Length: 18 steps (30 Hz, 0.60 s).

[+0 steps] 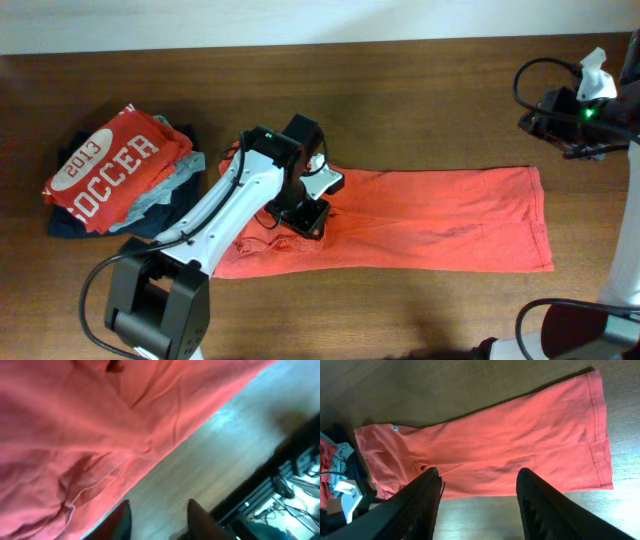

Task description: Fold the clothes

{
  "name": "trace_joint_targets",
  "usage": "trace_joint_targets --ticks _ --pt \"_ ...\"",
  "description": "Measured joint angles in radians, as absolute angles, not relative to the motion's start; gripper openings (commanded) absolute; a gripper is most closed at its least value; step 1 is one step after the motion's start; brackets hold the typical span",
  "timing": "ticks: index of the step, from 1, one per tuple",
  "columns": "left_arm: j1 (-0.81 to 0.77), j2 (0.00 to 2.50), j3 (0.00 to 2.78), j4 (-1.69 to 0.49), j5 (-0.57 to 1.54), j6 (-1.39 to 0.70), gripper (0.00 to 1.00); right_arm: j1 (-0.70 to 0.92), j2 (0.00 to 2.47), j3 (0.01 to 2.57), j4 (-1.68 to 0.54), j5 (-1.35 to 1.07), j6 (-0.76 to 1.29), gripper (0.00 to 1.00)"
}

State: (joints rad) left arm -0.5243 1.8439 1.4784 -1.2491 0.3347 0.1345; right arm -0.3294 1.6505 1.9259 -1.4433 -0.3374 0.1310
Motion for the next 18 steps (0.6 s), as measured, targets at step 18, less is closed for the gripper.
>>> trace_joint_targets --ticks 18 --pt "-0.26 1.857 1.477 -0.958 0.014 -0.02 0.49 -0.329 1.69 1.926 -1.439 -0.337 0.131 0.52"
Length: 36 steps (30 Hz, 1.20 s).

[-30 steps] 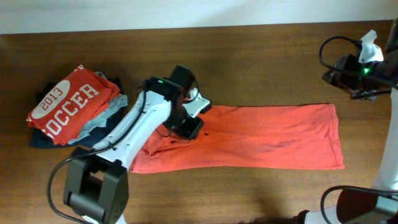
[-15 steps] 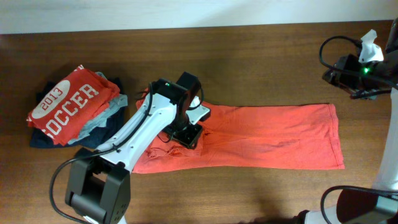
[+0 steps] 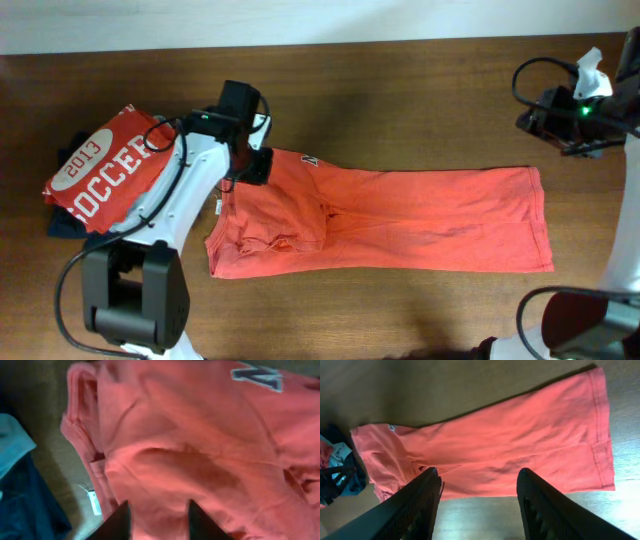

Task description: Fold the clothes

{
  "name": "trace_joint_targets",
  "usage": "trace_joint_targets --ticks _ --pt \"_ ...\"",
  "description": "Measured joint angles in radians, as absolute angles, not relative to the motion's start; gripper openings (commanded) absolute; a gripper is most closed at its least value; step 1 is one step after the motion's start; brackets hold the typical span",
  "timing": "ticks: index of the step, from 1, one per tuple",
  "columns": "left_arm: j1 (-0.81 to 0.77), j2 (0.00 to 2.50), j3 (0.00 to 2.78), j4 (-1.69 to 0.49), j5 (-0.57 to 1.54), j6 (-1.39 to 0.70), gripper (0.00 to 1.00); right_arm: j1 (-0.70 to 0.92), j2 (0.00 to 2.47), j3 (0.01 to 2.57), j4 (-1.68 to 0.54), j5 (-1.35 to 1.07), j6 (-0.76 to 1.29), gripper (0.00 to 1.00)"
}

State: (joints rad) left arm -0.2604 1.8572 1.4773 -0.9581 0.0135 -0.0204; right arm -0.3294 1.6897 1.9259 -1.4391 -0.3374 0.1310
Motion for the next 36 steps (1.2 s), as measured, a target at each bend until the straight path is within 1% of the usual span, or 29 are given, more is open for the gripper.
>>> trace_joint_targets --ticks 1,3,4,5,6,7,8,9,10,11,12,19,24,25,28,36 --pt "-0.255 1.872 1.477 -0.956 0.014 -0.017 0.51 -0.329 1.702 1.926 -1.443 -0.337 0.131 0.52" --pt "-0.246 1.91 1.476 -0.935 0.011 -0.017 0.51 -0.329 1.724 1.926 -1.446 -0.337 0.131 0.52" --pt "-0.241 1.941 1.476 -0.909 0.01 -0.016 0.49 -0.329 1.734 1.926 -1.448 -0.337 0.131 0.52" --pt "-0.236 1.968 1.475 -0.887 0.01 -0.016 0.43 -0.327 1.739 1.926 -1.448 -0.337 0.132 0.52" --pt "-0.229 1.996 1.473 -0.863 0.01 -0.015 0.4 -0.325 1.742 1.925 -1.448 -0.337 0.132 0.52" --pt "-0.224 2.018 1.473 -0.847 0.01 -0.012 0.39 -0.323 1.742 1.925 -1.449 -0.337 0.132 0.52" --pt "-0.218 2.044 1.471 -0.831 0.01 -0.011 0.35 -0.32 1.742 1.925 -1.449 -0.337 0.131 0.52" --pt "-0.215 2.057 1.47 -0.824 0.01 -0.011 0.25 -0.319 1.742 1.925 -1.449 -0.337 0.131 0.52" --pt "-0.211 2.072 1.467 -0.817 0.009 -0.011 0.12 -0.317 1.742 1.925 -1.45 -0.337 0.132 0.52" --pt "-0.208 2.082 1.465 -0.813 0.009 -0.007 0.05 -0.316 1.742 1.925 -1.45 -0.336 0.131 0.53" --pt "-0.207 2.086 1.465 -0.812 0.01 -0.012 0.01 -0.316 1.742 1.925 -1.45 -0.331 0.131 0.52" --pt "-0.199 2.086 1.465 -0.866 -0.022 -0.02 0.01 -0.316 1.754 1.925 -1.446 -0.279 0.132 0.53" --pt "-0.155 2.086 1.465 -0.919 -0.046 -0.025 0.01 -0.316 1.814 1.911 -1.421 -0.25 0.137 0.53" --pt "-0.145 2.086 1.465 -0.924 -0.047 -0.025 0.01 -0.316 1.829 1.904 -1.416 -0.243 0.143 0.57" --pt "-0.123 2.086 1.465 -0.924 -0.045 -0.025 0.07 -0.316 1.889 1.88 -1.403 -0.216 0.159 0.63" --pt "-0.118 2.086 1.465 -0.92 -0.046 -0.028 0.09 -0.319 1.999 1.858 -1.355 -0.122 0.166 0.64"
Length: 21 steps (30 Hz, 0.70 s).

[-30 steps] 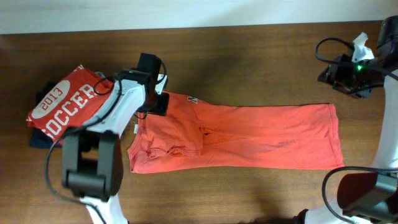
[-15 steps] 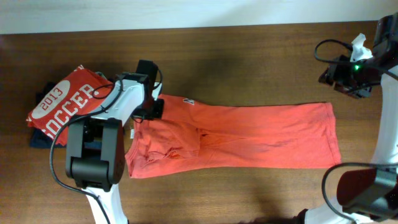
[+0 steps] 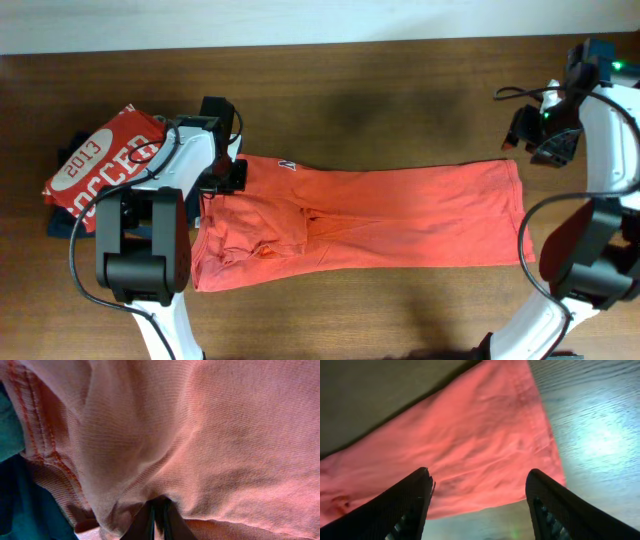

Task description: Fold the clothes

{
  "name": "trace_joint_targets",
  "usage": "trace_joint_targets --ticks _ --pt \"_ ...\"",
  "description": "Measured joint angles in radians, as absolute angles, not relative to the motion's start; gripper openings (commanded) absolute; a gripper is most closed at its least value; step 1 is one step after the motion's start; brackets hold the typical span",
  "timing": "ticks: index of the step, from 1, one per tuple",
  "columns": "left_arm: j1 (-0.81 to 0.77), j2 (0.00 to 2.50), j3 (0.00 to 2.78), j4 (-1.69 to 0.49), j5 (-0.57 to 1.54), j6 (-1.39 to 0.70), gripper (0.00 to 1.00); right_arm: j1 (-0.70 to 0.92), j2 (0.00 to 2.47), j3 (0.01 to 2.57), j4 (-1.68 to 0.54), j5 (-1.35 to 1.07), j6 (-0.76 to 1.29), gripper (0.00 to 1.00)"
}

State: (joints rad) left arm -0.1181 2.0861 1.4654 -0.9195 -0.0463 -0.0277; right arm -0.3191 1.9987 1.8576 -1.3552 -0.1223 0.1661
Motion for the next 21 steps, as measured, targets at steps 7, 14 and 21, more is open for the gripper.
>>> trace_joint_targets --ticks 7,14,21 --pt "-0.118 2.086 1.465 -0.92 -0.047 -0.028 0.11 -0.374 2.118 1.855 -1.307 -0.098 0.126 0.64" --pt "-0.118 2.086 1.465 -0.92 -0.046 -0.028 0.12 -0.467 2.179 1.854 -1.281 -0.179 -0.04 0.64" --pt "-0.118 2.086 1.465 -0.919 -0.041 -0.028 0.13 -0.489 2.188 1.854 -1.282 -0.233 -0.168 0.64"
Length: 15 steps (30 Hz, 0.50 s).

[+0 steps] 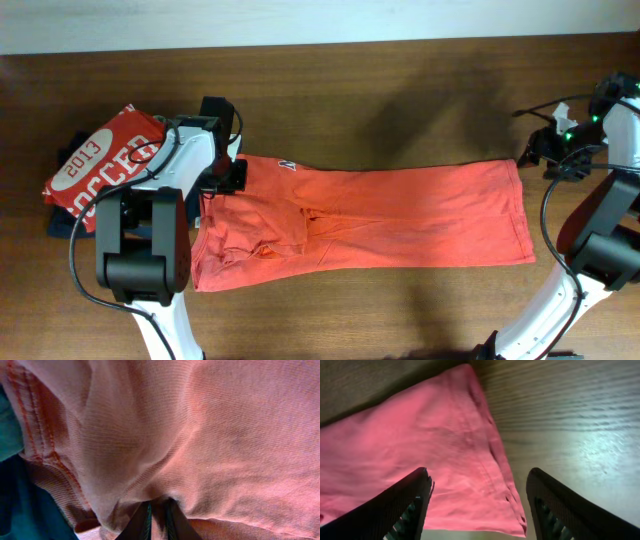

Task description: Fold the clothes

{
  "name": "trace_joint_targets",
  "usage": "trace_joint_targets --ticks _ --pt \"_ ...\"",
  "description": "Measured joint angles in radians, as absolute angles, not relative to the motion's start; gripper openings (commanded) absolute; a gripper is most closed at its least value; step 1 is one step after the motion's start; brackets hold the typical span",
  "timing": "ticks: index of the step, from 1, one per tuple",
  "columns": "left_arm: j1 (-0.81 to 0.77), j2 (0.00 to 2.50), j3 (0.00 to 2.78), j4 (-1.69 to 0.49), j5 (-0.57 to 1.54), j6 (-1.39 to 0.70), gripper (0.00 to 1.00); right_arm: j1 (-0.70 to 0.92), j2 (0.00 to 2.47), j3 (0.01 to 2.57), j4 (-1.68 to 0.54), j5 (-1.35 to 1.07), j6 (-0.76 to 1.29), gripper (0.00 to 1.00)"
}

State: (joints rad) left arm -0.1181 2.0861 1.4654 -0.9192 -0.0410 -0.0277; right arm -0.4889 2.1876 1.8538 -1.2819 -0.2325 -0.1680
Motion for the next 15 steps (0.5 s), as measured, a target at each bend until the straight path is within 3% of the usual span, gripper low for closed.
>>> trace_joint_targets --ticks 12,15 --pt "-0.118 2.086 1.465 -0.92 -0.022 -0.028 0.13 -0.455 2.197 1.76 -1.164 -0.215 -0.195 0.63" --pt "-0.118 2.086 1.465 -0.92 -0.019 -0.028 0.13 -0.452 2.197 1.705 -1.113 -0.208 -0.193 0.59"
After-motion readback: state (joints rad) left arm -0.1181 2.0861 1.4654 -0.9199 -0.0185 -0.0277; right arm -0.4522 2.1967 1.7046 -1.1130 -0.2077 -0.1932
